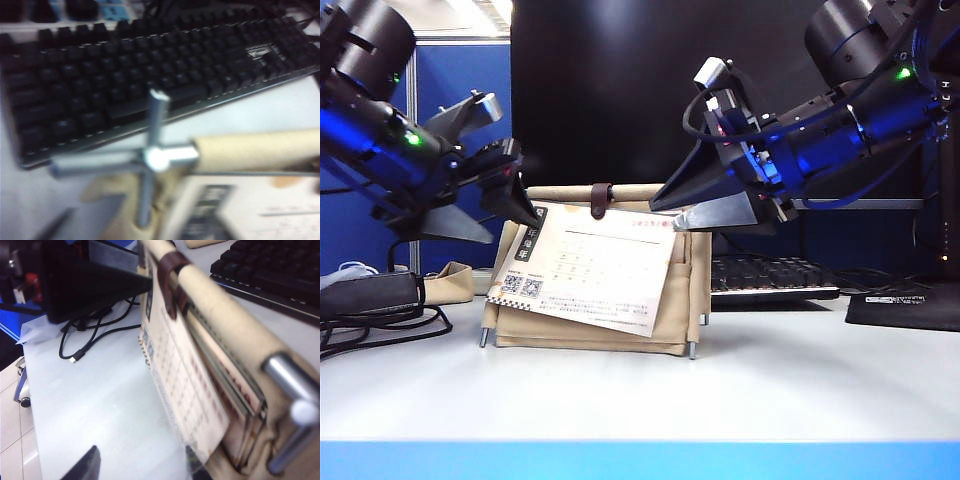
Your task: Turn one page of the calendar.
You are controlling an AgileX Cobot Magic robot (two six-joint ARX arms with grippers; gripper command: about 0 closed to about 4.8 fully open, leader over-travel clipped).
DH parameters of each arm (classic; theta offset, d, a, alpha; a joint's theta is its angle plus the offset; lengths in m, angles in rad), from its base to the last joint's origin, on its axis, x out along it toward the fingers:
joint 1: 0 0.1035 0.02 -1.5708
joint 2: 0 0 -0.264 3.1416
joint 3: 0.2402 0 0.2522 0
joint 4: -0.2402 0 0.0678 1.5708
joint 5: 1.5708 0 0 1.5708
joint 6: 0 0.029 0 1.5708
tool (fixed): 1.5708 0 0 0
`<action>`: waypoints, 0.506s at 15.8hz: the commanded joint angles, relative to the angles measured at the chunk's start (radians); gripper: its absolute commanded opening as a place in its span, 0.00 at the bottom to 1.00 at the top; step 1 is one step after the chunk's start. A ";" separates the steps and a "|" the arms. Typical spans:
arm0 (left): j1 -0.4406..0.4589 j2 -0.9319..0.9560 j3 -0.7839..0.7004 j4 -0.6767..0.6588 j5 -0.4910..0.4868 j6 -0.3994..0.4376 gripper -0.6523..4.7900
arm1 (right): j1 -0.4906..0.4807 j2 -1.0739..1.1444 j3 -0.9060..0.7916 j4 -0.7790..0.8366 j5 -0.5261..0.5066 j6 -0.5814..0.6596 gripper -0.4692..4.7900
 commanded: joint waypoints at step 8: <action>0.001 0.027 0.007 0.005 0.004 0.013 0.11 | -0.002 -0.005 0.004 0.011 -0.005 -0.006 0.50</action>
